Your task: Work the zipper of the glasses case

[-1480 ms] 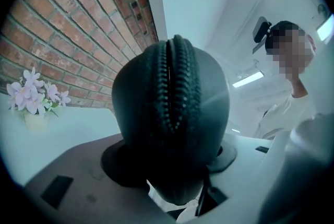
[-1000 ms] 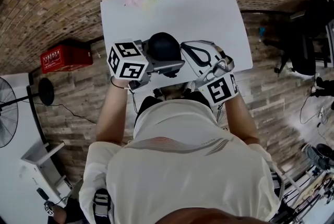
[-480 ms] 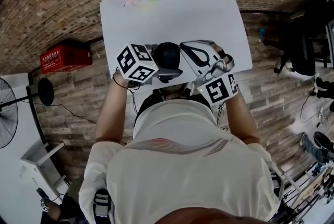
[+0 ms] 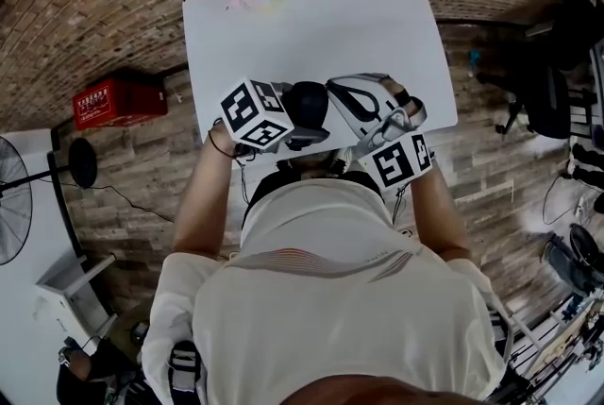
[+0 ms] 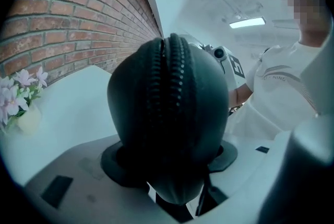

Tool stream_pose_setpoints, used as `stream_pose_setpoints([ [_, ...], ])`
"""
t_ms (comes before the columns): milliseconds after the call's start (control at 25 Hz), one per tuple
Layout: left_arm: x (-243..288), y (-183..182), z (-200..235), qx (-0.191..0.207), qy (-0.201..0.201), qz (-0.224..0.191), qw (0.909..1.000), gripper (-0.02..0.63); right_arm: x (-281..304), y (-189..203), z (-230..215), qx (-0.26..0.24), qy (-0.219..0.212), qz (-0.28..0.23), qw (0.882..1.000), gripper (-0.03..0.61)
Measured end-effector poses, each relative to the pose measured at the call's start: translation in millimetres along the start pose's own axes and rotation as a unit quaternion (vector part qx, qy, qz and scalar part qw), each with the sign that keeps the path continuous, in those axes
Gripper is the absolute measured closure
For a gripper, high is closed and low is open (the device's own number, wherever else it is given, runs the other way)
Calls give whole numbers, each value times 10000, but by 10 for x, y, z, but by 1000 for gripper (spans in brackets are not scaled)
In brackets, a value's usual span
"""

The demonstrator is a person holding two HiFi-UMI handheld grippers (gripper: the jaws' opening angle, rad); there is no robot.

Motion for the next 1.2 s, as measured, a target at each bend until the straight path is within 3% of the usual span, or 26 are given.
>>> stream_pose_setpoints([
  [120,45,68,-20,-24,116,127,9998,347,20,26,46,-134,-108,114,9998,514],
  [400,193,313,-1,305,88,935,9951,347,75,131,184,-690,-646,538,9941,513],
  [720,302,494,8,375,235,1379,9895,347,160,207,281,-804,-982,681,9896,510],
  [840,294,410,16,288,233,1060,9937,345,148,179,222,-723,-808,564,9925,511],
  [1000,255,252,133,305,-154,531,9980,345,102,172,65,-525,-432,471,9966,482],
  [1120,99,-30,190,14,-298,-442,9986,345,22,228,-92,-118,-59,441,9989,474],
  [1200,-55,-225,257,-180,-539,-1137,9919,345,-36,241,-207,266,192,353,9988,476],
])
Point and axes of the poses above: the fingertips, and each gripper's own axes: x forward along the fingers, z to its left, y out of its underside, the point moved 1 cm from there along -x, backward along the fingers, and after that the axes turned 13 degrees about -y, right-handed, at the moved point
